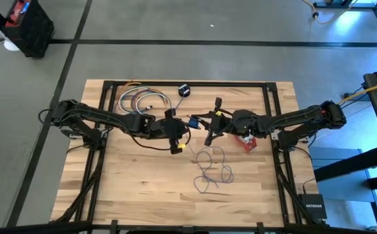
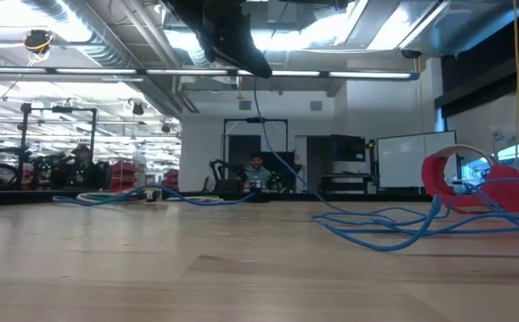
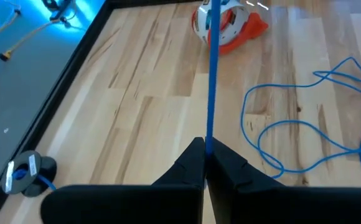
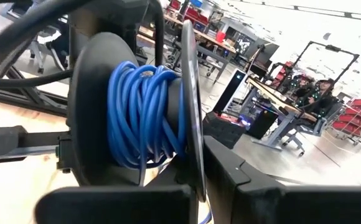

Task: Coil cords
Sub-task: Coil the blue wire onto the spool

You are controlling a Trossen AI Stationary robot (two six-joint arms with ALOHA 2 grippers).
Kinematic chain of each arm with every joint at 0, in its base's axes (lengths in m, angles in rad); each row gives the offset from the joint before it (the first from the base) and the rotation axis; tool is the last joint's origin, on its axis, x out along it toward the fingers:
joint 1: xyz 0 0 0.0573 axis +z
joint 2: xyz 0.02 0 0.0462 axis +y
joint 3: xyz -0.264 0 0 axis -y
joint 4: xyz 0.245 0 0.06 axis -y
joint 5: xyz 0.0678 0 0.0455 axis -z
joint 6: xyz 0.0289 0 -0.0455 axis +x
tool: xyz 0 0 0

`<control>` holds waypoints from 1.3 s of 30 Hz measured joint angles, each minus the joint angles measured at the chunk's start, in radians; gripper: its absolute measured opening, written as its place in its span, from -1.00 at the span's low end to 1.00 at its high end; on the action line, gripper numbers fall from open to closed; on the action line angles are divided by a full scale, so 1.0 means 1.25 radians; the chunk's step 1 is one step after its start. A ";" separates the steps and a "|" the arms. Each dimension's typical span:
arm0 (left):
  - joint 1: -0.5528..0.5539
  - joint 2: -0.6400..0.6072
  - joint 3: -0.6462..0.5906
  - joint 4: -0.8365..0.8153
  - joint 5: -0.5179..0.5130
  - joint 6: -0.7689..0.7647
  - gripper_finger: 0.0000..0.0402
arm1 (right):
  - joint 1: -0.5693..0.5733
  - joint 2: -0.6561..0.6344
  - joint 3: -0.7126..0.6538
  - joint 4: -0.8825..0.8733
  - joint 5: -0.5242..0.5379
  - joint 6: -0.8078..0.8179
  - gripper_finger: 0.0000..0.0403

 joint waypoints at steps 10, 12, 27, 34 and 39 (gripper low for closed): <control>0.000 0.000 0.000 0.004 0.001 0.017 -1.00 | 0.000 0.000 0.000 0.003 -0.004 -0.002 -0.91; 0.000 0.000 0.000 0.008 0.000 0.008 -1.00 | 0.000 0.000 0.000 0.011 -0.023 0.002 -0.91; -0.003 0.000 0.000 0.007 0.001 -0.001 -1.00 | 0.000 0.001 0.000 0.013 -0.042 0.006 -0.91; -0.001 0.001 0.000 0.000 0.000 0.015 -1.00 | 0.000 0.001 0.000 -0.001 -0.041 0.003 -0.91; -0.003 0.001 0.000 -0.007 0.000 0.031 -1.00 | 0.001 -0.010 0.000 -0.026 -0.039 0.003 -0.91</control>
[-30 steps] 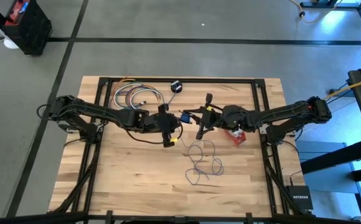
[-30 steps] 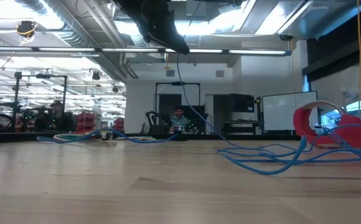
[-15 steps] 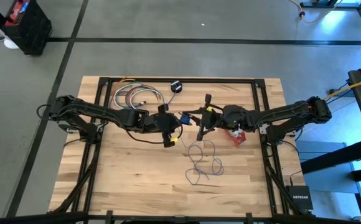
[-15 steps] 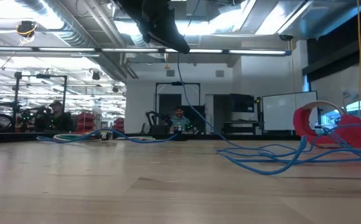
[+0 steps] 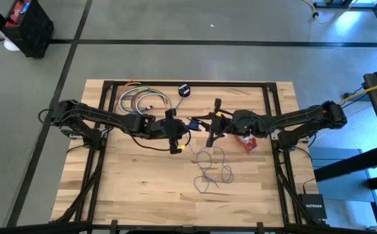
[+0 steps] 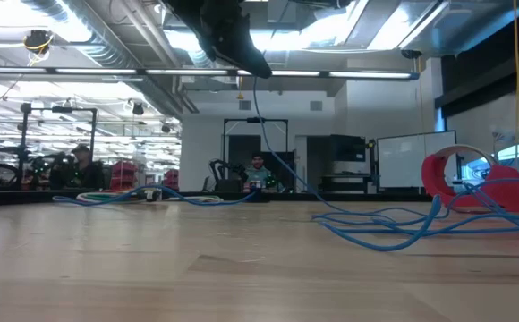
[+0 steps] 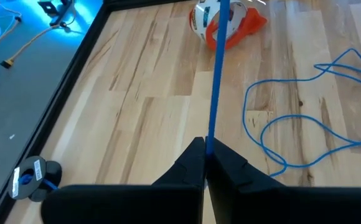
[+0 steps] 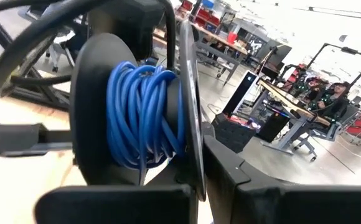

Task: Coil cords
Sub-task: Coil the blue wire onto the spool

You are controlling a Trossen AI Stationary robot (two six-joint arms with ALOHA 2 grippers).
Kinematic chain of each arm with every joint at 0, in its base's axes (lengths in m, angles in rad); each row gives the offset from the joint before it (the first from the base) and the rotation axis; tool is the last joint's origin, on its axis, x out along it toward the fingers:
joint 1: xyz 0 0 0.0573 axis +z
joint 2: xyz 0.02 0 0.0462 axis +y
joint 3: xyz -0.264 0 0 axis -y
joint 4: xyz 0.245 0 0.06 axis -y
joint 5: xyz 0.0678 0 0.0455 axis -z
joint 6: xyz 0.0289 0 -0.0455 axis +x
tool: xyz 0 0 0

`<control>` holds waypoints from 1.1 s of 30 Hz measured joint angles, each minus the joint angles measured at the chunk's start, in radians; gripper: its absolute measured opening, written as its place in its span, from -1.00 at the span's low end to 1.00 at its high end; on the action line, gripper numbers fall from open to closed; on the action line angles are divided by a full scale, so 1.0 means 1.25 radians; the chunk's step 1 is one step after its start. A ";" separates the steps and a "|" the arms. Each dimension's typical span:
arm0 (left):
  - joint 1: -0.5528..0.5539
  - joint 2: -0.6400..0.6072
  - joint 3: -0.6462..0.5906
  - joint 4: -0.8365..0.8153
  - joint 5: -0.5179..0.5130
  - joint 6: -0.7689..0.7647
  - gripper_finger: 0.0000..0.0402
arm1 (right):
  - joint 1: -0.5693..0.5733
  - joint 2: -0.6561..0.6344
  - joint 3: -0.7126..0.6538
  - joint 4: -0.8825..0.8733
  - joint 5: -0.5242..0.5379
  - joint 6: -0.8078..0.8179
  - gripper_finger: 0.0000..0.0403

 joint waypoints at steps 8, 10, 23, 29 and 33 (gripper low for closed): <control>-0.012 -0.051 0.001 -0.007 -0.001 0.076 -1.00 | 0.000 -0.065 -0.001 -0.088 0.054 0.052 -0.91; -0.012 -0.057 0.000 0.018 -0.001 0.104 -1.00 | 0.000 -0.073 -0.004 -0.083 0.055 0.066 -0.91; 0.095 -0.138 -0.191 0.260 0.171 0.181 -1.00 | -0.001 -0.063 -0.010 -0.081 0.062 0.090 -0.91; 0.118 -0.191 -0.298 0.391 0.179 0.158 -0.98 | -0.002 -0.034 -0.009 -0.064 0.066 0.107 -0.91; 0.125 -0.189 -0.305 0.380 0.171 0.157 -0.95 | -0.001 -0.008 -0.008 -0.045 0.067 0.108 -0.91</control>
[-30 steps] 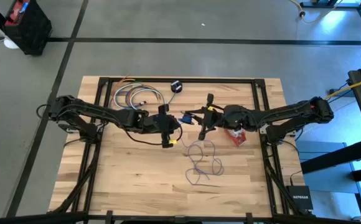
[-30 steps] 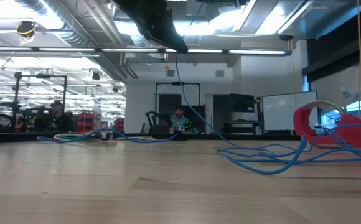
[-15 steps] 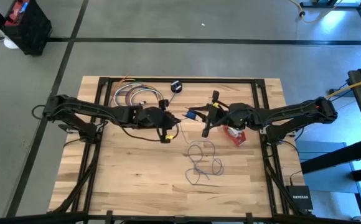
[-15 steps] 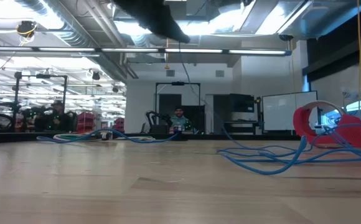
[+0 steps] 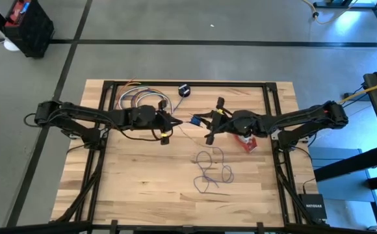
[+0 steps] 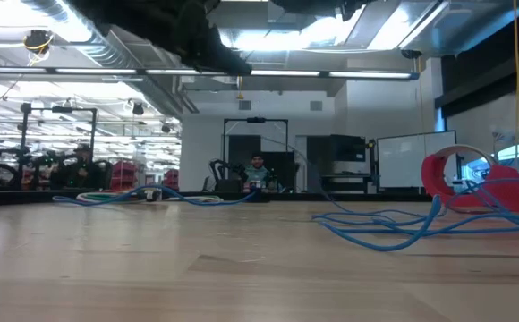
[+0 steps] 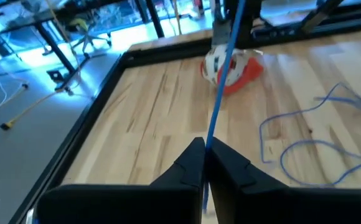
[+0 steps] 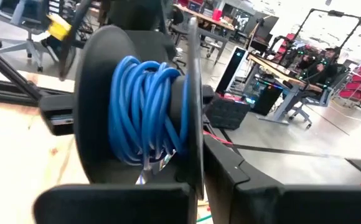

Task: Coil cords
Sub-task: Coil the blue wire onto the spool

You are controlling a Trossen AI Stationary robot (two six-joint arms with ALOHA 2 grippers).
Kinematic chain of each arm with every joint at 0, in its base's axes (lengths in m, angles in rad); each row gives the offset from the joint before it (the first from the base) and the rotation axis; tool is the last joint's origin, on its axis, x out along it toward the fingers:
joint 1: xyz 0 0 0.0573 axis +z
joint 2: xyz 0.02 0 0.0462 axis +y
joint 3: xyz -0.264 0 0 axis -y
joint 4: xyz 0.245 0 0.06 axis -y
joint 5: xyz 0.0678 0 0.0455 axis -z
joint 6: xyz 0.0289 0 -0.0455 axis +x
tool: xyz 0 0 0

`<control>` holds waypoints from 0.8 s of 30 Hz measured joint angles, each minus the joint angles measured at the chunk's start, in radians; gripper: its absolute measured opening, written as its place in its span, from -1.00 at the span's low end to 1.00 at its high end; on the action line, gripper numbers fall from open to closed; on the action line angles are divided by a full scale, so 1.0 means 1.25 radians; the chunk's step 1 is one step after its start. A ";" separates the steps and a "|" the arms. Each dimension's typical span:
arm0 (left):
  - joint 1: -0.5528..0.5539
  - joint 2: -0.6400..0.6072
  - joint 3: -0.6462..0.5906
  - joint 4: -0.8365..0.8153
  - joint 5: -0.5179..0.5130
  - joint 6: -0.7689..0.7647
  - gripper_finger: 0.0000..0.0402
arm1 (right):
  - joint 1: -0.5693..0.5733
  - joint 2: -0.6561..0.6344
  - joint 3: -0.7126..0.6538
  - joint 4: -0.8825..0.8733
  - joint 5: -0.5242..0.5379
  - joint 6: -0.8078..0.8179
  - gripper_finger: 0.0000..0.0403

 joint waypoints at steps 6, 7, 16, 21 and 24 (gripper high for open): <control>0.010 -0.003 -0.001 -0.006 -0.003 -0.037 -0.94 | 0.001 0.011 0.001 -0.020 0.001 0.000 -0.91; 0.012 -0.003 0.000 -0.004 -0.003 -0.047 -0.94 | 0.001 0.011 0.001 -0.025 0.001 0.000 -0.91; 0.009 -0.003 0.001 -0.029 -0.001 -0.109 -0.50 | 0.000 0.013 0.001 -0.038 0.001 -0.001 -0.91; -0.001 -0.003 0.001 -0.036 0.001 -0.068 -0.27 | 0.000 0.013 0.001 -0.039 0.002 -0.003 -0.91; 0.001 0.008 0.002 -0.005 0.004 -0.055 -0.24 | 0.000 0.013 0.001 -0.040 0.002 -0.003 -0.91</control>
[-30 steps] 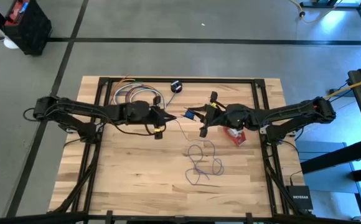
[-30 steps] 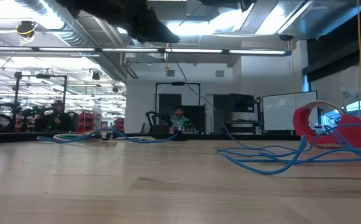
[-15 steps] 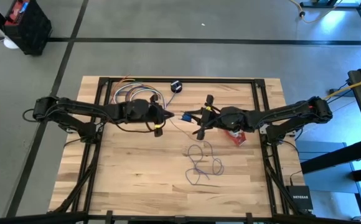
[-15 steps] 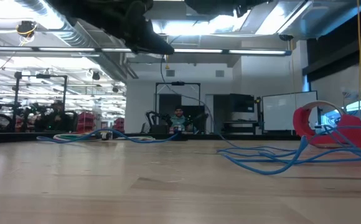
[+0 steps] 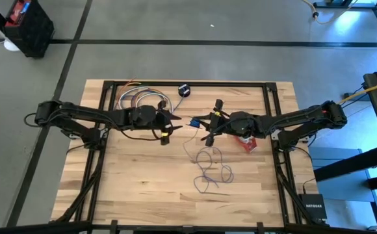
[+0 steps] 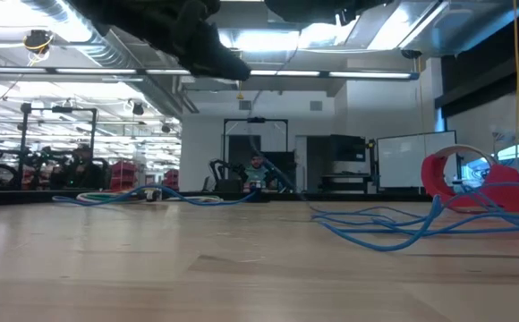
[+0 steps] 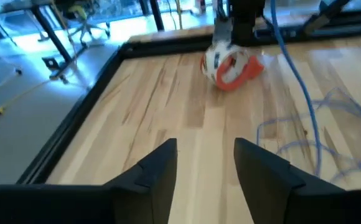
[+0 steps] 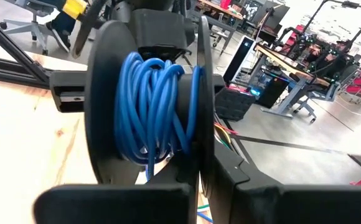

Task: Coil cords
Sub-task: Coil the blue wire onto the spool

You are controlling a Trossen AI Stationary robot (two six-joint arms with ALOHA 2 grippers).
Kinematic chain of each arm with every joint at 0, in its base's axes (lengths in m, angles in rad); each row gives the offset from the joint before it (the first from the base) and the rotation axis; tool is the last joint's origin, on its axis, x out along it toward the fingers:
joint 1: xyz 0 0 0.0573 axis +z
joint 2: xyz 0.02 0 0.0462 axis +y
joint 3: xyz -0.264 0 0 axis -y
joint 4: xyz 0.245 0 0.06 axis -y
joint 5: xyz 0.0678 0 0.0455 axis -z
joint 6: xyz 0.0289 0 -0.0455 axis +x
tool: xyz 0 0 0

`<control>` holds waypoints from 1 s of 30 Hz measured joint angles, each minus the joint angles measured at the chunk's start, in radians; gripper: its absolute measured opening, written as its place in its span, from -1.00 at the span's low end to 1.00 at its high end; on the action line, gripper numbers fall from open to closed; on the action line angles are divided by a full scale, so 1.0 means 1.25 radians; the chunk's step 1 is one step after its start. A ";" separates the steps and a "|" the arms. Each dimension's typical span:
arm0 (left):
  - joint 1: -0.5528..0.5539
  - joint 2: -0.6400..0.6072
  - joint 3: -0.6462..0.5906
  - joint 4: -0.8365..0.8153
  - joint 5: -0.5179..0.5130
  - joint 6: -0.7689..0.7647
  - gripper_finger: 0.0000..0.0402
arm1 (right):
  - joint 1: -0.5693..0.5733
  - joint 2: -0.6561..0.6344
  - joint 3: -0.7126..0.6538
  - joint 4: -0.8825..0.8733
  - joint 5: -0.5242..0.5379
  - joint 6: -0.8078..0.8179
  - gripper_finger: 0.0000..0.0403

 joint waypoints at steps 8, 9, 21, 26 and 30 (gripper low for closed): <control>0.020 0.097 0.005 0.073 0.145 -0.014 -0.23 | 0.000 0.000 -0.001 0.004 0.000 0.000 -0.91; 0.022 0.102 0.011 0.074 0.183 -0.023 -0.23 | 0.000 0.000 -0.001 0.004 0.000 0.000 -0.91; 0.026 0.159 0.025 0.106 0.216 -0.052 -0.23 | 0.000 0.001 -0.001 0.007 0.000 -0.003 -0.91; 0.031 0.166 0.024 0.107 0.215 -0.047 -0.25 | 0.000 0.001 -0.001 0.010 0.000 -0.004 -0.91; 0.041 0.166 0.024 0.105 0.229 -0.062 -0.41 | 0.000 0.001 -0.001 0.010 0.001 -0.004 -0.91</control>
